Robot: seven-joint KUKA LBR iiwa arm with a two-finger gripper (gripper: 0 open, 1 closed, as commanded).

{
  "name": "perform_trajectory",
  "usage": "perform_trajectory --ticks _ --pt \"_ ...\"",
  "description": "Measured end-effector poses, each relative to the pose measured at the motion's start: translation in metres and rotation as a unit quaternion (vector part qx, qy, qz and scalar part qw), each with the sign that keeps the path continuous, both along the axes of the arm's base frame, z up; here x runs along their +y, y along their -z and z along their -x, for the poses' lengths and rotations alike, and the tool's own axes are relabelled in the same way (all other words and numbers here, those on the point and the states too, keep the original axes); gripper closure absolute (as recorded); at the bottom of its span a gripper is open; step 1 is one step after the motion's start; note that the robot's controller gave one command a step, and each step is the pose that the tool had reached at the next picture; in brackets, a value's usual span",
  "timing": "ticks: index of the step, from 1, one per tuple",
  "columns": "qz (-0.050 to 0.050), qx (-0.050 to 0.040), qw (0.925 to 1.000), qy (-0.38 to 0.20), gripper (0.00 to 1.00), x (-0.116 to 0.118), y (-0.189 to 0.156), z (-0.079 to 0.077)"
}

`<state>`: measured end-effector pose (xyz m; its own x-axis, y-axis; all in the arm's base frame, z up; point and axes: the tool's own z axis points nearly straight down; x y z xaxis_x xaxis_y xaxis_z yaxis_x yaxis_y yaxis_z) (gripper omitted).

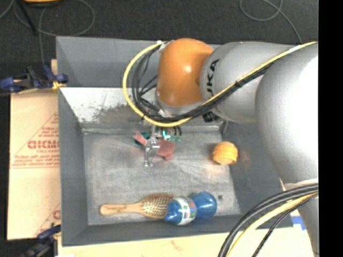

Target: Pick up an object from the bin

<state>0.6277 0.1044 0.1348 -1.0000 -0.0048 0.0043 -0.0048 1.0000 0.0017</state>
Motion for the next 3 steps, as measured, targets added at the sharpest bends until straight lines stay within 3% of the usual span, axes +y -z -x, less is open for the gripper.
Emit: perform_trajectory --ticks 1,2,3 --pt "0.000 -0.0041 1.0000 0.001 0.00 0.000 -0.005 -0.002" --pt "-0.001 -0.0058 0.9989 0.047 0.00 -0.052 0.042 -0.006" --pt "0.001 -0.0034 1.0000 0.001 0.00 -0.072 0.033 -0.003"
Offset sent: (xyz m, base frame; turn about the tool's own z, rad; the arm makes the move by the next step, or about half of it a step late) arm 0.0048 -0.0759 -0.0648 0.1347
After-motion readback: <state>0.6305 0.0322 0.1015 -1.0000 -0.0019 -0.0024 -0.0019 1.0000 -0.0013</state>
